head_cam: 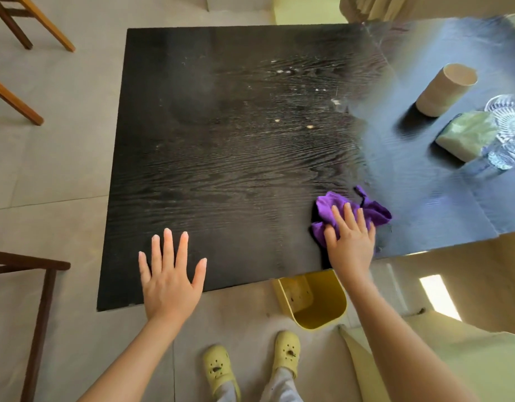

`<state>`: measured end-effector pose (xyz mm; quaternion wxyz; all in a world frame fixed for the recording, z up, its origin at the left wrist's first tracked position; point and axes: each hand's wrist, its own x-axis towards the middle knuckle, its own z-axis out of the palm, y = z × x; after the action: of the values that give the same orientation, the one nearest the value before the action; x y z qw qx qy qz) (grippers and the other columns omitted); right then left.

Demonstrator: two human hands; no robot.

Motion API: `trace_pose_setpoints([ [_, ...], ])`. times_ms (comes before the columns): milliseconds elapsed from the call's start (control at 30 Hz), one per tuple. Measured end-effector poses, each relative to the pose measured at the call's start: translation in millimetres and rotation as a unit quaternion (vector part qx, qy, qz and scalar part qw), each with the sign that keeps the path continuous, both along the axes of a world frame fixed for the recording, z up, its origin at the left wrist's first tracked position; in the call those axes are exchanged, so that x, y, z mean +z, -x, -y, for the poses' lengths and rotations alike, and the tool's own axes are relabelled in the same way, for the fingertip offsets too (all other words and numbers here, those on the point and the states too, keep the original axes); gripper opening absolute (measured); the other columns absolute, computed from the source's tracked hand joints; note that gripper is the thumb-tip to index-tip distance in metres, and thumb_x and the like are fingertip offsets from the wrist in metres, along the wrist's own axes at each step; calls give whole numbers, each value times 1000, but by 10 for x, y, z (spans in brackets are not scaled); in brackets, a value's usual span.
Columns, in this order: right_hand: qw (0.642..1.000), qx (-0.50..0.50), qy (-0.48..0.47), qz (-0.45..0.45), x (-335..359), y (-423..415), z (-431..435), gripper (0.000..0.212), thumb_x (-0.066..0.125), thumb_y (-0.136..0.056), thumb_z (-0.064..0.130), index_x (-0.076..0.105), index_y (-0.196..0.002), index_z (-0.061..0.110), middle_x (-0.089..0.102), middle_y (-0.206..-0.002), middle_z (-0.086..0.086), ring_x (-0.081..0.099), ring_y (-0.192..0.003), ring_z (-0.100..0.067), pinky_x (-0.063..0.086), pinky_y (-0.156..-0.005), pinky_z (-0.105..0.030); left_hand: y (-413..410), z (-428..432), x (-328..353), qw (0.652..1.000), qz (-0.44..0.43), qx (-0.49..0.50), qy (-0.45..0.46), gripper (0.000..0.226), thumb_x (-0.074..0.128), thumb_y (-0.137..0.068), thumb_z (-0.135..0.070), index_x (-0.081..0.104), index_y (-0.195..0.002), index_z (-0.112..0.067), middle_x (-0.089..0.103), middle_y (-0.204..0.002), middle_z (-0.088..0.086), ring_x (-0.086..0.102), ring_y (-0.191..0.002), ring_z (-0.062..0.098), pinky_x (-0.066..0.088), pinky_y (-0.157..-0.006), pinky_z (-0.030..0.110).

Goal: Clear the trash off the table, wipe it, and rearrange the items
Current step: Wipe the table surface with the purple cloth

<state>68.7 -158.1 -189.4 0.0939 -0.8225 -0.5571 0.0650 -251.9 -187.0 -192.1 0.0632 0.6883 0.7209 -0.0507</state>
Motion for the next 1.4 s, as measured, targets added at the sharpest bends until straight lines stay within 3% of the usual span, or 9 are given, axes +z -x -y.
trace_pose_setpoints([
  [267, 993, 119, 28, -9, 117, 1332, 80, 51, 40, -81, 39, 62, -125, 26, 58, -136, -5, 48, -131, -30, 34, -109, -51, 48, -28, 23, 1000, 28, -7, 8, 72, 8, -89, -59, 18, -148, -19, 20, -157, 12, 15, -146, 31, 10, -116, 52],
  [500, 979, 196, 46, -34, 98, 1986, 197, 48, 47, -93, 41, 45, -139, 28, 41, -149, -1, 28, -143, -28, 5, -114, -46, 662, 153, 34, 999, 34, -31, 0, 74, -7, -87, -65, 8, -146, -25, 7, -156, 3, 6, -145, 18, -10, -115, 33],
  [700, 963, 247, 78, -69, 215, 2682, 432, 51, 40, -86, 42, 57, -130, 25, 53, -141, -2, 40, -137, -27, 26, -112, -52, 727, 102, 100, 977, 213, 7, 33, 74, -9, -83, -64, -3, -146, -27, -1, -158, -9, -9, -141, -1, -13, -116, 26],
  [833, 945, 262, 90, -175, 346, 2775, 456, 56, 35, -93, 42, 37, -145, 19, 31, -155, -3, 15, -148, -26, 6, -121, -47, 753, 81, 298, 933, 346, 85, 40, 55, 35, -99, -38, 22, -149, -21, 23, -157, -2, 7, -141, 0, -1, -116, 25],
  [900, 934, 246, 82, -247, 482, 2630, 331, 52, 39, -94, 28, 36, -144, 16, 36, -153, -3, 23, -146, -24, 15, -118, -43, 689, 80, 385, 914, 383, 134, -5, 53, 50, -94, -32, 36, -144, -18, 42, -147, 3, 29, -140, 14, 20, -113, 28],
  [967, 948, 254, 56, -183, 554, 2425, 174, 52, 42, -93, 19, 34, -145, 16, 34, -153, -3, 25, -144, -23, 22, -114, -41, 579, 72, 443, 906, 385, 172, -20, 55, 60, -89, -31, 43, -139, -17, 54, -134, 7, 43, -129, 22, 34, -103, 31],
  [1067, 950, 272, 140, -62, 560, 2210, 16, 60, 48, -93, 23, 24, -148, 17, 24, -156, -5, 19, -144, -26, 20, -114, -46, 407, -17, 531, 874, 423, 238, 14, 61, 66, -85, -28, 40, -139, -15, 53, -136, 7, 49, -123, 26, 39, -98, 33],
  [1200, 952, 250, 176, -34, 546, 2183, -42, 54, 58, -89, 29, 38, -135, 11, 46, -133, -11, 42, -122, -31, 38, -96, -40, 318, -271, 658, 835, 437, 320, 94, 73, 70, -81, -26, 33, -142, -13, 47, -140, 10, 48, -124, 31, 41, -98, 37],
  [1400, 931, 137, 245, -233, 657, 2004, -98, 37, 66, -78, 24, 59, -112, 12, 54, -121, -13, 53, -112, -32, 49, -91, -38, 387, -465, 967, 797, 483, 275, 238, 17, 70, -76, -18, 64, -91, -15, 66, -105, 14, 60, -99, 31, 48, -96, 45],
])
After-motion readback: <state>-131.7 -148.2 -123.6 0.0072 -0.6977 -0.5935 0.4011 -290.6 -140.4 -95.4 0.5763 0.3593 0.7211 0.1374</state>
